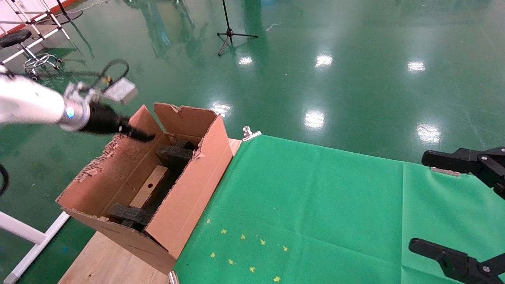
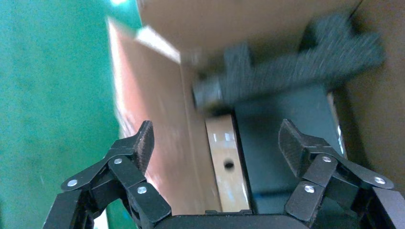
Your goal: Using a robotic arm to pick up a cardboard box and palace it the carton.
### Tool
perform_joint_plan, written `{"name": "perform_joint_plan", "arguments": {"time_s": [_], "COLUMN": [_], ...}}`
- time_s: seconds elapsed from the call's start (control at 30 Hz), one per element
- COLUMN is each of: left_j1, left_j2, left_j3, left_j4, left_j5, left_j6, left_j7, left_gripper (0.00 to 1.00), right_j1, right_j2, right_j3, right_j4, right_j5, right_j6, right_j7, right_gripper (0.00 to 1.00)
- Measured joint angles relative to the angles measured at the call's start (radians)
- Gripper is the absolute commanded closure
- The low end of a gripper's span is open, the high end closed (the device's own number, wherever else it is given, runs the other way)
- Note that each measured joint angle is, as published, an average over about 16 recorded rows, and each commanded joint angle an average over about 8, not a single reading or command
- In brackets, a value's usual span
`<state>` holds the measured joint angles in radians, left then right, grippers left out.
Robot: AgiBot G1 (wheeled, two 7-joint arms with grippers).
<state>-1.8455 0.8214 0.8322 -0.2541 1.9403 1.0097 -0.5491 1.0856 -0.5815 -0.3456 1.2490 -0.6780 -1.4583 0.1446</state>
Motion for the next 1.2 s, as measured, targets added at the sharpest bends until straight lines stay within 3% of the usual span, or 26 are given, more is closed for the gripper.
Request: {"name": "perform_joint_plan", "arguments": {"time_s": [0.27, 0.63, 1.2], "left_j1": [-0.005, 0.027, 0.218], "left_j2": [-0.068, -0.089, -0.119], "left_j3": [-0.018, -0.028, -0.163], "left_j4": [-0.23, -0.33, -0.504], "left_j5": [-0.041, -0.074, -0.365], "left_j6": [0.084, 0.126, 0.217], "left_j7": [0.035, 0.04, 0.123], "left_gripper": [0.0, 0.0, 0.0], "right_j1": [0.0, 0.0, 0.0], "right_j2": [0.0, 0.0, 0.0], "right_j3": [0.0, 0.0, 0.0], "right_j4": [0.0, 0.0, 0.0], "right_j5": [0.0, 0.0, 0.0], "right_j6": [0.0, 0.0, 0.0], "right_j7": [0.0, 0.0, 0.0], "right_gripper": [0.0, 0.0, 0.0]}}
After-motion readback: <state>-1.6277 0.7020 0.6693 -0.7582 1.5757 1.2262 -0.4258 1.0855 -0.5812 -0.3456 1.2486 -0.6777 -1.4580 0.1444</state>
